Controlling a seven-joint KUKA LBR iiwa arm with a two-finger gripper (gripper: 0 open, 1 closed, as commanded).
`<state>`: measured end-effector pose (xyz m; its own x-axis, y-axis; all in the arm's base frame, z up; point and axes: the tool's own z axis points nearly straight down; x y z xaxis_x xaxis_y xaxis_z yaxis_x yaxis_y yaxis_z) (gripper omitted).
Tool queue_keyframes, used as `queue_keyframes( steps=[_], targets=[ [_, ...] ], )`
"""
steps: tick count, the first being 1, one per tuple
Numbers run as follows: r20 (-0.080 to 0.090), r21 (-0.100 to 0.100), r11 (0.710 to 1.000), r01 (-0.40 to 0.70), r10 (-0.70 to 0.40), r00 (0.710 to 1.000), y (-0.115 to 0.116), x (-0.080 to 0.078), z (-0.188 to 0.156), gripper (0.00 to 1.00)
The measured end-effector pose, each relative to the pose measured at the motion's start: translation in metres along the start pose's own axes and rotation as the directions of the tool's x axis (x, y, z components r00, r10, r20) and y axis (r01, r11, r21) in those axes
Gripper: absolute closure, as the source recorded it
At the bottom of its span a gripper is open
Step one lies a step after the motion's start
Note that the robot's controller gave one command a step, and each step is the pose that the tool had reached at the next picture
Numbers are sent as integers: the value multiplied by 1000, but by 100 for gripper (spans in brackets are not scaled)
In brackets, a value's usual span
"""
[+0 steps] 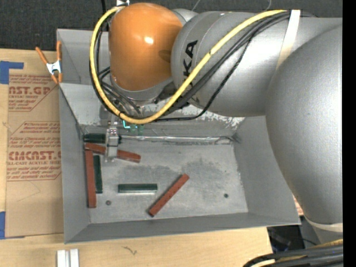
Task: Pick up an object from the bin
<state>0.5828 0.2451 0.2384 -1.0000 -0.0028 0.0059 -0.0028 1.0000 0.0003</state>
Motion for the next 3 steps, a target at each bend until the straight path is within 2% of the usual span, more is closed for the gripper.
queue_keyframes(
  steps=[1,2,3],
  targets=[
    [0,2,973,232,-232,973,-65,7,126,0],
    [-4,2,962,272,-272,962,-102,60,173,0],
    [7,0,962,273,-273,962,-99,56,168,100]
  ],
)
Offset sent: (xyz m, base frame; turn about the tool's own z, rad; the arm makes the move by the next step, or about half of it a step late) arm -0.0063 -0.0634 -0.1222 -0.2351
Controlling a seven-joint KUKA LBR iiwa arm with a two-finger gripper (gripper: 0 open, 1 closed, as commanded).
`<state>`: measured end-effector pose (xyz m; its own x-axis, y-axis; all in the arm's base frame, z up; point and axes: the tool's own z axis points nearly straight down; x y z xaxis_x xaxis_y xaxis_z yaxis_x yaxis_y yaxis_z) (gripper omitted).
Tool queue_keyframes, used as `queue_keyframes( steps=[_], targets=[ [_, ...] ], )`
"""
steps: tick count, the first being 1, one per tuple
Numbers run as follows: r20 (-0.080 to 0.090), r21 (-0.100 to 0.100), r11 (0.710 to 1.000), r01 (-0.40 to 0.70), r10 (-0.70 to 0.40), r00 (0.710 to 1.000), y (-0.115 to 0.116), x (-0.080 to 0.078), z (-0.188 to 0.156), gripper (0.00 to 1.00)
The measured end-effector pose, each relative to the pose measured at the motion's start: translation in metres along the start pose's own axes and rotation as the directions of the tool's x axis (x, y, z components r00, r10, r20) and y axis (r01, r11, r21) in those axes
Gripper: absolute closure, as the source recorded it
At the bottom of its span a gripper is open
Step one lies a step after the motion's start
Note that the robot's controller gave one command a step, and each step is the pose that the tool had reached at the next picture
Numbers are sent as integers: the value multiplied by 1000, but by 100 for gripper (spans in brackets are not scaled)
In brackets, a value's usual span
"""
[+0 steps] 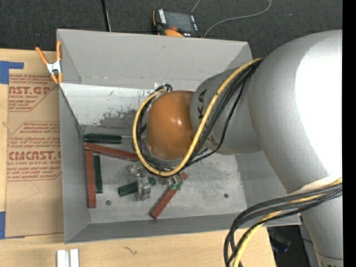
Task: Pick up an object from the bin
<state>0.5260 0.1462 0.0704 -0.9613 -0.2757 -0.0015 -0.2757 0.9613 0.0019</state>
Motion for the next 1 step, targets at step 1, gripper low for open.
queue_keyframes(
  steps=[1],
  targets=[
    [5,2,798,603,-603,798,83,-48,-153,100]
  ],
)
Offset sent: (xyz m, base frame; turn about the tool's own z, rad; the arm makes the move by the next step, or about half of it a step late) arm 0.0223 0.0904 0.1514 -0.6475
